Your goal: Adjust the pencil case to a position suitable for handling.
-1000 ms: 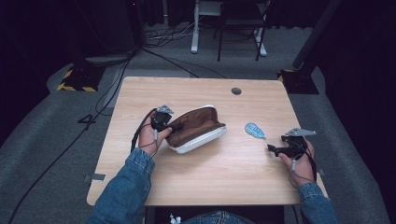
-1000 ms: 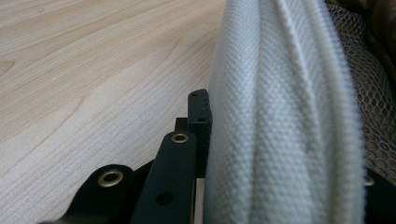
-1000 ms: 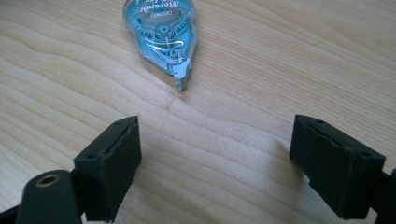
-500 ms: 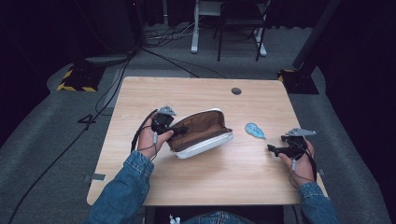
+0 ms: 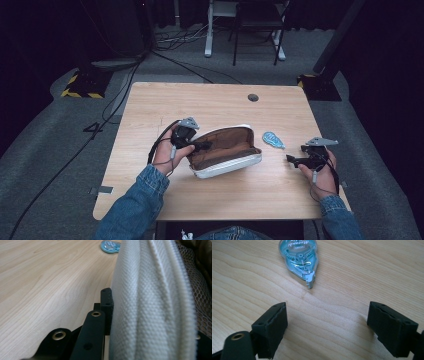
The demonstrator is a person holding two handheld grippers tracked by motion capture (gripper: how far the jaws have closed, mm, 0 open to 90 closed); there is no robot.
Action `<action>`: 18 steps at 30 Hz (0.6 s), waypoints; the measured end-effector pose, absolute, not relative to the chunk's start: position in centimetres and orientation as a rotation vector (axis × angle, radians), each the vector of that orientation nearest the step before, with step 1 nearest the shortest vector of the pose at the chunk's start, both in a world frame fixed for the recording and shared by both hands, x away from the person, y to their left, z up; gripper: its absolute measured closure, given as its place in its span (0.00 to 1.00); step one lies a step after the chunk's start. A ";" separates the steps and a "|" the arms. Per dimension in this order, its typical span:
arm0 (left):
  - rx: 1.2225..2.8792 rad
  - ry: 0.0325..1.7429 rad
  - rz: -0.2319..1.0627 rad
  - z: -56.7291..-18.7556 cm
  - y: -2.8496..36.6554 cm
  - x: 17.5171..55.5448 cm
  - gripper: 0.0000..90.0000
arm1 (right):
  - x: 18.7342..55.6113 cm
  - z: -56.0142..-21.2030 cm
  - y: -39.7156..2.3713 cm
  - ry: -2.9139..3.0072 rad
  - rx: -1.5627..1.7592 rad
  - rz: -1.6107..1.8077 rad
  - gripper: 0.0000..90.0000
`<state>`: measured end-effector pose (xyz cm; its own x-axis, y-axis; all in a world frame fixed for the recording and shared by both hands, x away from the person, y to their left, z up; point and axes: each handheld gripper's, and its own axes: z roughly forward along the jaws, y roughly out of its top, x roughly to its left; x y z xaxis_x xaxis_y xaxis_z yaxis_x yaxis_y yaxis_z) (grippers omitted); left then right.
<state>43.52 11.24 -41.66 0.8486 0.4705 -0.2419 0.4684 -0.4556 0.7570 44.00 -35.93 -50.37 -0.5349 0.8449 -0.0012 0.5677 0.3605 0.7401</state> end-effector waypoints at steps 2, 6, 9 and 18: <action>2.124 0.666 -0.007 -41.7 10.9 43.3 0.93 | 44.0 -50.4 -35.9 2.245 1.234 0.993 0.19; 2.140 0.646 -0.020 -41.8 10.3 43.0 0.93 | 44.0 -50.4 -35.9 2.246 1.234 0.993 0.19; 2.150 0.622 -0.050 -42.2 9.7 42.7 0.93 | 44.0 -50.4 -35.9 2.246 1.234 0.993 0.19; 2.182 0.575 -0.092 -43.4 8.2 42.0 0.92 | 44.0 -50.4 -35.9 2.248 1.232 0.993 0.19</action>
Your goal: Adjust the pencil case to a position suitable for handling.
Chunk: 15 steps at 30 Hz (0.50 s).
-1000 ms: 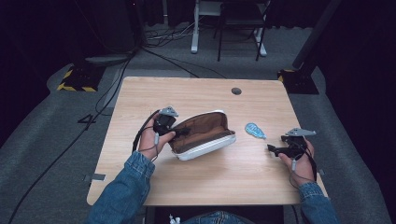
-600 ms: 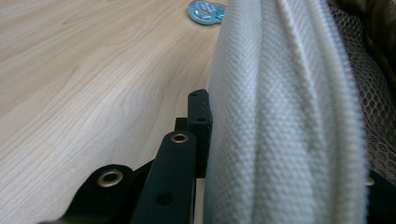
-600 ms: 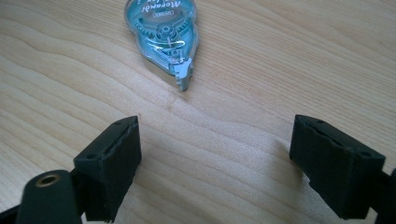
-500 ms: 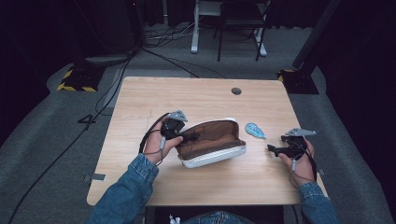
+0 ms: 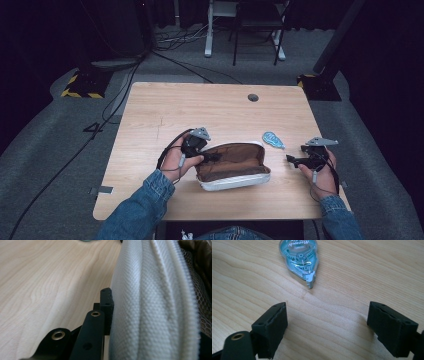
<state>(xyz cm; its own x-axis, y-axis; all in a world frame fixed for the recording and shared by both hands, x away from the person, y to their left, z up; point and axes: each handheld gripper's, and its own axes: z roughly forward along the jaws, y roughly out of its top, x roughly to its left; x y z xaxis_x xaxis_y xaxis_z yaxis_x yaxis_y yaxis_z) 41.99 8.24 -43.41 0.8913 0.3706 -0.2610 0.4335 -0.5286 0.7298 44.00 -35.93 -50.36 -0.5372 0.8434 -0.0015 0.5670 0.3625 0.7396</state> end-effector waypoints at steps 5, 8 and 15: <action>2.196 0.567 -0.119 -44.1 7.7 41.8 0.92 | 44.0 -50.4 -35.9 2.248 1.231 0.993 0.19; 2.196 0.556 -0.147 -44.5 7.3 41.7 0.92 | 44.0 -50.4 -35.9 2.248 1.232 0.993 0.19; 2.204 0.524 -0.169 -45.3 6.1 41.5 0.92 | 44.0 -50.4 -35.9 2.248 1.231 0.993 0.19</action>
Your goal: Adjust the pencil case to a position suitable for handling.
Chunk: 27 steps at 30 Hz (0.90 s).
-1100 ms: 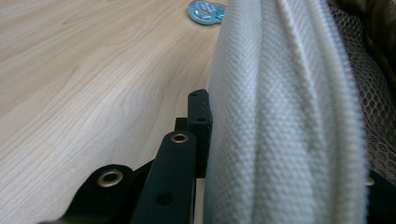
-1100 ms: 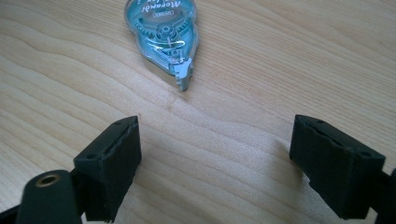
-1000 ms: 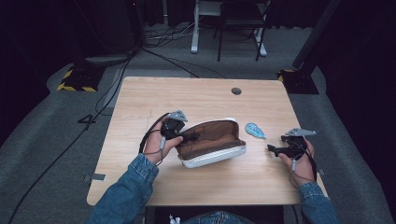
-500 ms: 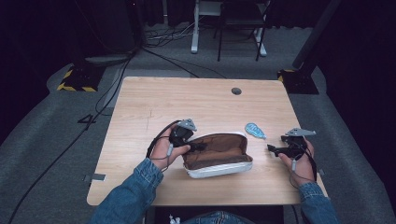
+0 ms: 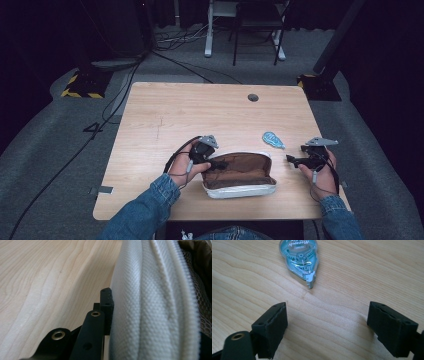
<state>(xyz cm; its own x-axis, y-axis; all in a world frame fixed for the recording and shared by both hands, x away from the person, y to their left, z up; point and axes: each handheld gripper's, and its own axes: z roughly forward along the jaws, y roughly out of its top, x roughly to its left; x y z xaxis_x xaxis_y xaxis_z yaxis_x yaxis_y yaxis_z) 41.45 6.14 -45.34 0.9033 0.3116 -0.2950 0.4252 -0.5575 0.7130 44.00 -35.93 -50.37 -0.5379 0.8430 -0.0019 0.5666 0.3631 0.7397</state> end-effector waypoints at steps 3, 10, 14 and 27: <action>2.212 0.528 -0.182 -45.9 6.0 41.5 0.92 | 44.0 -50.4 -35.9 2.248 1.232 0.993 0.19; 2.223 0.543 -0.190 -46.5 6.4 41.8 0.92 | 44.0 -50.4 -35.9 2.248 1.230 0.993 0.19; 2.217 0.559 -0.197 -46.9 6.8 41.7 0.91 | 44.0 -50.4 -35.9 2.248 1.230 0.994 0.19; 2.255 0.568 -0.199 -47.4 7.2 41.7 0.88 | 44.0 -50.4 -35.9 2.249 1.229 0.994 0.19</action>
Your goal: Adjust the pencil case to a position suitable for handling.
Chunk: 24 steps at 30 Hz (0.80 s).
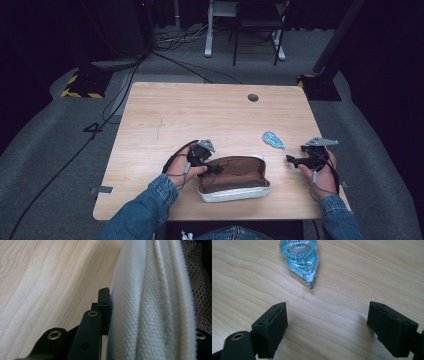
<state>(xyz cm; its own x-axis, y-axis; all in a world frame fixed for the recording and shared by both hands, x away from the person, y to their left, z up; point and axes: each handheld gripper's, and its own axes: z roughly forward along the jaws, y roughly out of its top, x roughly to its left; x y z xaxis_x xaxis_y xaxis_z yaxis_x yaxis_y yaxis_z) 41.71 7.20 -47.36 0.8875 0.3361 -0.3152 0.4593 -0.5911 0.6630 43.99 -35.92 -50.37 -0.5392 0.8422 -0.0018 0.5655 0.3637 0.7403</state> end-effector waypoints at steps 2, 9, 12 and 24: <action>2.239 0.573 -0.193 -47.4 7.1 41.7 0.78 | 44.0 -50.4 -35.9 2.248 1.230 0.994 0.19; 2.225 0.578 -0.106 -47.1 7.3 41.8 0.44 | 44.0 -50.4 -35.9 2.250 1.229 0.993 0.19; 2.217 0.575 -0.081 -46.8 7.4 41.7 0.39 | 44.0 -50.4 -35.9 2.250 1.229 0.993 0.19; 2.199 0.554 0.038 -45.1 8.6 40.9 0.33 | 44.1 -50.4 -35.9 2.256 1.223 0.995 0.19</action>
<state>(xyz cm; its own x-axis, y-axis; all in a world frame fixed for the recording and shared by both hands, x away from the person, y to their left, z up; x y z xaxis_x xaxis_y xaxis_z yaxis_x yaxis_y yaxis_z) 40.93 8.63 -45.08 0.9015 0.4017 -0.1610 0.3763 -0.5440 0.7500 44.09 -35.91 -50.36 -0.5452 0.8383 -0.0017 0.5639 0.3682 0.7393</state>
